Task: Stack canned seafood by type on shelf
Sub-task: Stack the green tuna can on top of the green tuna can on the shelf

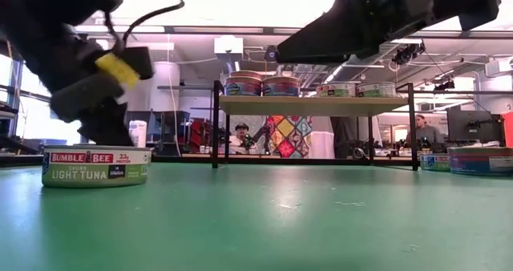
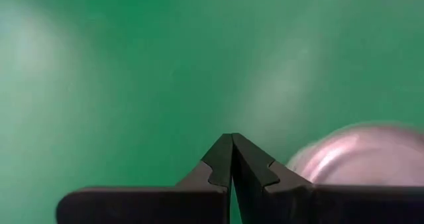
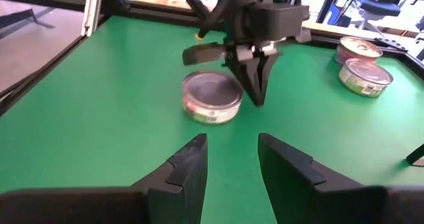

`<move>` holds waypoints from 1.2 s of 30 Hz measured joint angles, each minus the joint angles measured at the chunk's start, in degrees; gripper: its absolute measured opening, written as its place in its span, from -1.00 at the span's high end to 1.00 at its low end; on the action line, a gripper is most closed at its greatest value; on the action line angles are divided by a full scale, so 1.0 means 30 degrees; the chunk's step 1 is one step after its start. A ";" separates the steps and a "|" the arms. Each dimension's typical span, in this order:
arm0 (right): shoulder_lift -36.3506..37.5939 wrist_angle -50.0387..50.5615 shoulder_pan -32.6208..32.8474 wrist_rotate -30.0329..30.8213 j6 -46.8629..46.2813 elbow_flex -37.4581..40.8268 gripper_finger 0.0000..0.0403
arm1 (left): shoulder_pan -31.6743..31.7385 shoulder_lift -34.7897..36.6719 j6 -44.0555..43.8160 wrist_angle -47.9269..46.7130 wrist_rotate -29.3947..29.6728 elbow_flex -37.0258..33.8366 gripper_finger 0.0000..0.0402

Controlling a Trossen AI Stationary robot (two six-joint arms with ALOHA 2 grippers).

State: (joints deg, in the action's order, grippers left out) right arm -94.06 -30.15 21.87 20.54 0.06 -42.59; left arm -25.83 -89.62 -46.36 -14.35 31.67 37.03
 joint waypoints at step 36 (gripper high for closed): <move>-0.0985 -0.0775 -0.0597 -0.1502 -0.0018 -0.1444 0.34 | 0.1053 0.3334 0.3022 1.1672 -0.2386 -0.6519 1.00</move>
State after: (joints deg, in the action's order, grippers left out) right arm -97.02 -32.48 20.07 16.03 0.00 -46.92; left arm -22.67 -79.62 -37.30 20.67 24.51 17.47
